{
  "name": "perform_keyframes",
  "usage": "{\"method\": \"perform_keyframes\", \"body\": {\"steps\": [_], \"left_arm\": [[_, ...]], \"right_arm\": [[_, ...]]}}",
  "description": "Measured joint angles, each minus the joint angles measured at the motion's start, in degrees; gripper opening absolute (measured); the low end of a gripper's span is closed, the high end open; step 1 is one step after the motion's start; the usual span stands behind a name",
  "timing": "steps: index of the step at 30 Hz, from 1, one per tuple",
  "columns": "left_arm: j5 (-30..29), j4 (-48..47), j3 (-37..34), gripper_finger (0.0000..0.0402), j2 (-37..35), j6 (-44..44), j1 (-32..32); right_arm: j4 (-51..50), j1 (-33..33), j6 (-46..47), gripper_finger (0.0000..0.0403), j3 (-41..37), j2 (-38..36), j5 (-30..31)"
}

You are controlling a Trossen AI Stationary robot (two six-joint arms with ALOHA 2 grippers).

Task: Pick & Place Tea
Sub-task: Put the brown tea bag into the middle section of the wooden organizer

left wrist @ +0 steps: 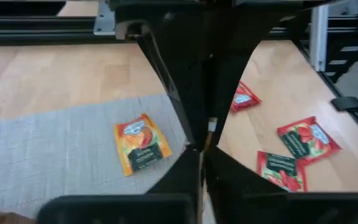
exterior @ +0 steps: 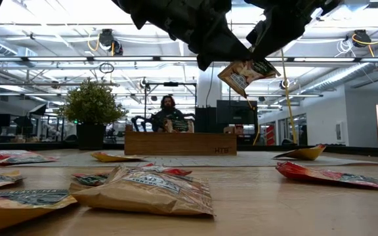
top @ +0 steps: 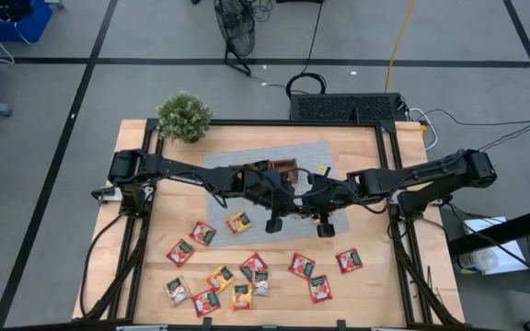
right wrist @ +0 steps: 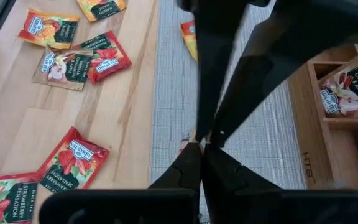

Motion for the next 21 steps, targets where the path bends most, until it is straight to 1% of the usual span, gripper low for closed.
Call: {"method": "perform_keyframes", "body": {"steps": [1, 5, 8, 10, 12, 14, 16, 19, 21], "left_arm": [[0.4, 0.0, 0.0, 0.0009, 0.0, 0.1, 0.1], [-0.2, -0.8, 0.0, 0.0004, 0.0, 3.1, 0.2], [-4.8, -5.3, 0.0, 0.0003, -2.6, 5.5, 0.1], [-8.2, -7.8, -0.4, 0.0003, -4.8, 6.7, 0.2], [-9.9, -6.5, -2.5, 0.0002, -7.3, 7.4, 0.8], [-11.1, -3.1, -6.3, 0.0002, -10.4, 7.5, 1.6], [-11.7, 1.4, -12.2, 0.0002, -14.3, 7.4, 2.9], [-11.9, 16.3, -23.3, 0.0001, -18.4, 5.5, 6.0], [-11.1, 28.8, -30.5, 0.0001, -19.3, 3.8, 8.1]], "right_arm": [[0.0, 0.0, 0.0, 0.0000, 0.0, 0.0, 0.0], [0.0, 0.0, 1.6, 0.0000, 0.0, 0.0, 0.1], [0.4, -0.1, 3.1, 0.0003, 0.1, 0.0, 0.8], [-1.3, 0.0, 4.1, 0.0006, 0.1, -0.1, 0.2], [-1.9, 0.1, 4.3, 0.0008, 0.0, 0.1, -0.2], [-2.3, 0.1, 4.3, 0.0007, 0.0, 0.0, -0.3], [-2.3, 0.0, 4.3, 0.0006, 0.0, -0.1, 0.1], [-2.2, 0.0, 3.7, 0.0003, 0.0, -0.1, 0.1], [-1.4, 0.0, 2.8, 0.0001, 0.0, -0.2, 0.1]]}}
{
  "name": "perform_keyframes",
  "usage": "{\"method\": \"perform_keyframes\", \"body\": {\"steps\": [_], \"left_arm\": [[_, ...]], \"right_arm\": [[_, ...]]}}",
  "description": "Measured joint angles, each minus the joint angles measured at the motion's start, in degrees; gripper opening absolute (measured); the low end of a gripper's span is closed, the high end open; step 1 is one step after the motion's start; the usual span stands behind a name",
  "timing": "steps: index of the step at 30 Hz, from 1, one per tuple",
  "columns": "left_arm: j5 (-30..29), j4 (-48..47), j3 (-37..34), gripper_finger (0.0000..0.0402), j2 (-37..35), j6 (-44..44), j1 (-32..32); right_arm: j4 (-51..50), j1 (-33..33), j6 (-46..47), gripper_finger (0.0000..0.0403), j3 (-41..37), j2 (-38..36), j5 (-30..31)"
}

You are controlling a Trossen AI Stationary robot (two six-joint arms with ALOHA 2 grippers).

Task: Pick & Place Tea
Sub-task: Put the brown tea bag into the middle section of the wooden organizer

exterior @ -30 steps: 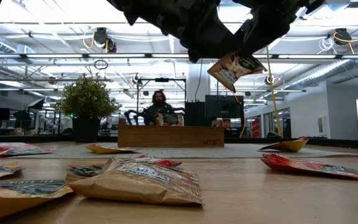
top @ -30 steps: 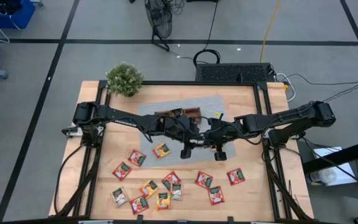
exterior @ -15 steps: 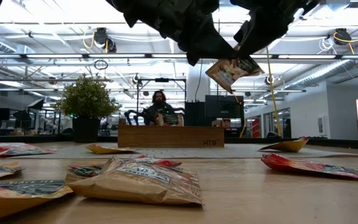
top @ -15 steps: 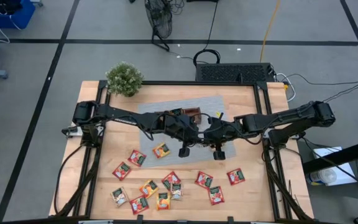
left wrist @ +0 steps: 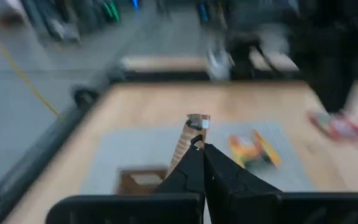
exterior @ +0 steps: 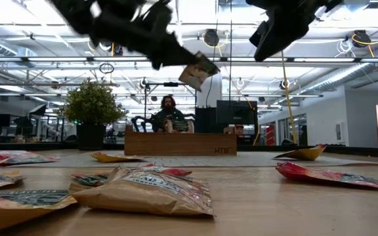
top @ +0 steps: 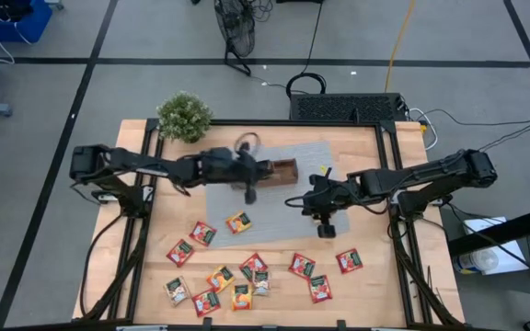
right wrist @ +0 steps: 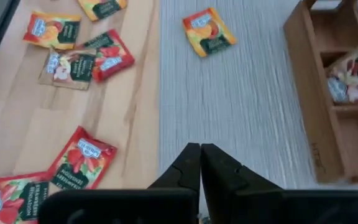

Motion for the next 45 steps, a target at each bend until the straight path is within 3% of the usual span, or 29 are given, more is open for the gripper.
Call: {"method": "perform_keyframes", "body": {"steps": [5, 15, 25, 40, 45], "left_arm": [[-1.1, 28.3, -13.6, 0.0001, 3.3, -3.4, 3.4], [-1.9, 47.4, -15.8, 0.0001, 17.2, -7.9, 4.7], [-1.6, 46.7, -15.8, 0.0000, 20.3, -7.8, 4.9], [-5.4, 42.2, -15.8, 0.0002, 20.3, -4.6, 5.0], [-5.4, 39.8, -15.8, 0.0030, 20.3, -5.4, 4.9]], "right_arm": [[2.9, -0.3, -1.6, 0.0001, 0.0, 0.0, 0.3], [5.7, -1.5, -3.1, 0.0001, 0.0, 0.0, 0.5], [5.6, -2.1, -3.3, 0.0001, 0.0, 0.0, 0.2], [8.2, -2.1, -3.2, 0.0001, -2.8, 0.0, 0.2], [8.3, -2.1, -3.3, 0.0001, -2.8, 0.0, 0.2]]}}
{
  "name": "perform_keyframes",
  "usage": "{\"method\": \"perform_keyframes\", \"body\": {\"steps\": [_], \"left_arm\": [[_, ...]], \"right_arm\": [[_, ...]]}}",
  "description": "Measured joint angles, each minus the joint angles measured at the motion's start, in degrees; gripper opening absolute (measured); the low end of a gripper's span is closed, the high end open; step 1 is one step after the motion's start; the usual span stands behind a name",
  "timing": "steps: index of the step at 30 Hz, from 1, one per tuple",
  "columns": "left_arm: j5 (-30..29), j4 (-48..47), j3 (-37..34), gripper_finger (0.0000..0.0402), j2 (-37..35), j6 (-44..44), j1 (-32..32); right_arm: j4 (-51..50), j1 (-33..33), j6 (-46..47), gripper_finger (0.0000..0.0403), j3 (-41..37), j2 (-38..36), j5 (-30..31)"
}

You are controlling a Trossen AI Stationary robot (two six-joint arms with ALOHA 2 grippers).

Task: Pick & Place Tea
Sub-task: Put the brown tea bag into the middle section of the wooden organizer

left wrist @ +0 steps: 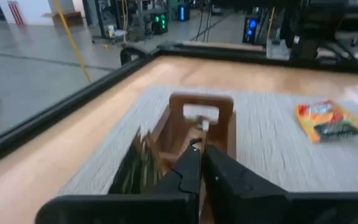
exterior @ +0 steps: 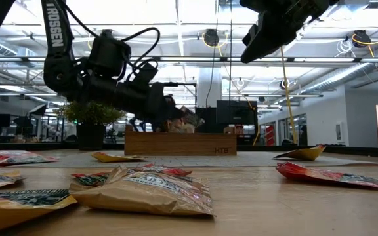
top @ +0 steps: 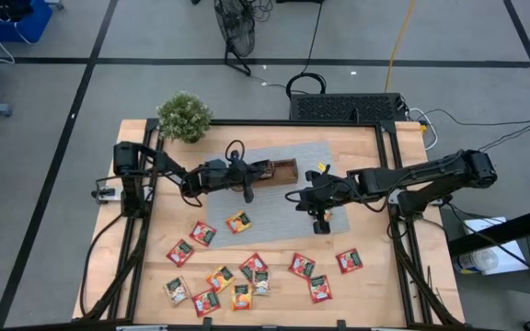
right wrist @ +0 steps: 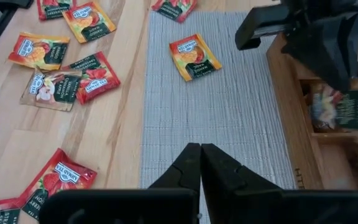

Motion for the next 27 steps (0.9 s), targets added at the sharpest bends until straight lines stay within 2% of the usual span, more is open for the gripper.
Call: {"method": "perform_keyframes", "body": {"steps": [13, 18, 20, 22, 27], "left_arm": [[-2.0, 1.6, 0.0, 0.0183, -1.1, 0.4, -0.2], [-2.0, 2.6, 0.0, 0.0215, -6.9, 0.6, -1.2], [-2.0, 1.2, 0.0, 0.0223, -10.8, 1.9, -1.9], [-2.0, -2.3, 0.0, 0.0228, -15.4, 4.2, -2.9], [-2.0, -12.1, 0.0, 0.0227, -27.7, 10.2, -5.5]], "right_arm": [[1.0, 0.0, -0.1, 0.0004, 0.0, 0.0, 0.2], [5.4, -0.4, -3.5, 0.0004, 0.0, 0.2, 7.4], [8.0, -1.4, -5.4, 0.0004, 0.0, 0.9, 8.2], [10.1, -3.3, -6.3, 0.0004, 0.0, 2.2, 5.8], [14.6, -10.3, -6.1, 0.0001, 1.5, 8.7, -6.2]]}}
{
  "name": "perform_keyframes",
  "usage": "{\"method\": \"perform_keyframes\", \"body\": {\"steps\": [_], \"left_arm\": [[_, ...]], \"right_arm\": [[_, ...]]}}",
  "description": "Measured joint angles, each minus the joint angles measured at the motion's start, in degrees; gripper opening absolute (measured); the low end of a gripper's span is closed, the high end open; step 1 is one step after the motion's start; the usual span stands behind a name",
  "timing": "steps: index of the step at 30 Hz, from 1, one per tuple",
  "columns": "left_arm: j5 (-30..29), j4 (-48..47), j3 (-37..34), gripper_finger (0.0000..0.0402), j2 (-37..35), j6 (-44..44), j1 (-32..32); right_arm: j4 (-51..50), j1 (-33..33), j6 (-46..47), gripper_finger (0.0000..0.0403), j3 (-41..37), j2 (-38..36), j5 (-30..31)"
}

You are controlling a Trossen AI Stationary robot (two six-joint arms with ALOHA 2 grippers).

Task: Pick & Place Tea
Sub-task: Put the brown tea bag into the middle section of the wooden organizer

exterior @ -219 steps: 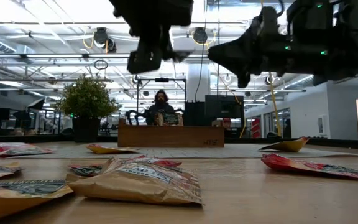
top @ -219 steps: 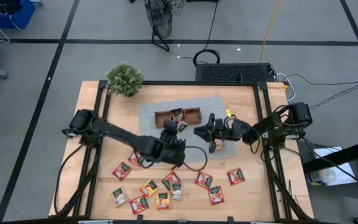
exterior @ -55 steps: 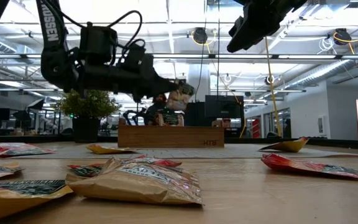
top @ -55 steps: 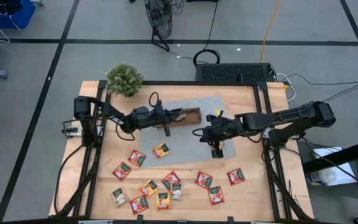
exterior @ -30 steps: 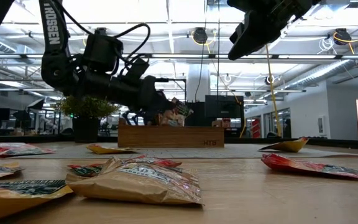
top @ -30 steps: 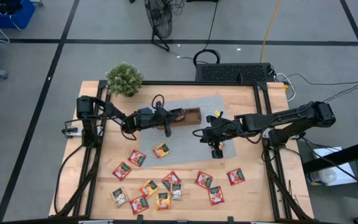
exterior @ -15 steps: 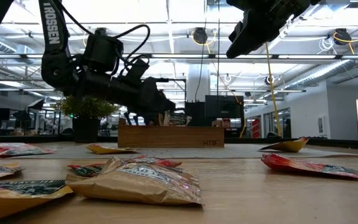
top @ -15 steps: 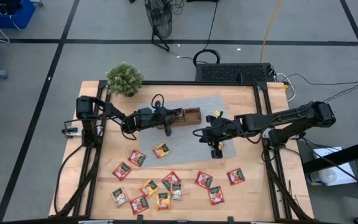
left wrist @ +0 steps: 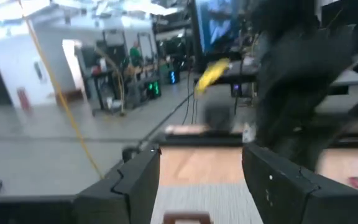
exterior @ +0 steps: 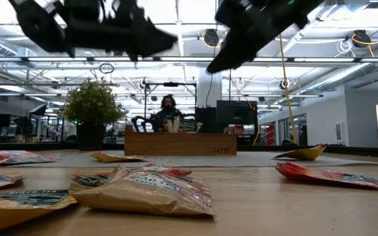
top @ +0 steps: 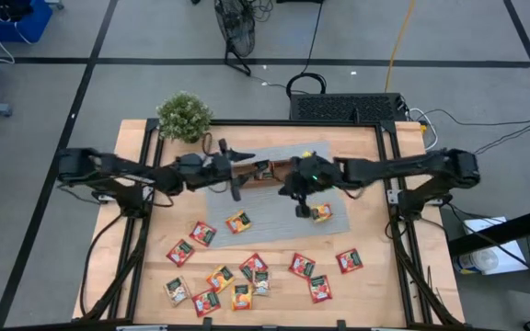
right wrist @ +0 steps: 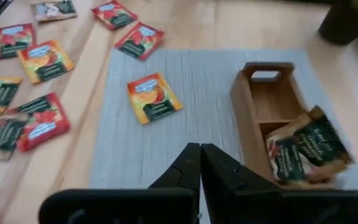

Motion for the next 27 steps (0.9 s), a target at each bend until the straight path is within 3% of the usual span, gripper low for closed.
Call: {"method": "perform_keyframes", "body": {"steps": [4, 10, 19, 27], "left_arm": [[0.0, -5.8, 0.0, 0.0219, -8.3, 3.6, -1.7], [-0.1, -12.4, 0.0, 0.0209, -15.8, 5.1, -2.5], [-0.1, -16.9, 0.0, 0.0213, -17.1, 4.8, -2.5], [-0.1, -19.9, 0.0, 0.0216, -17.1, 3.4, -2.5]], "right_arm": [[-3.6, -5.6, -0.7, 0.0000, 8.5, 8.4, -6.9], [-17.1, -8.7, -5.9, 0.0000, 21.1, 20.7, -7.8], [-15.5, -9.2, -7.6, 0.0000, 21.4, 26.6, -7.4], [-11.7, -10.7, -7.4, 0.0000, 21.5, 26.7, -4.5]]}}
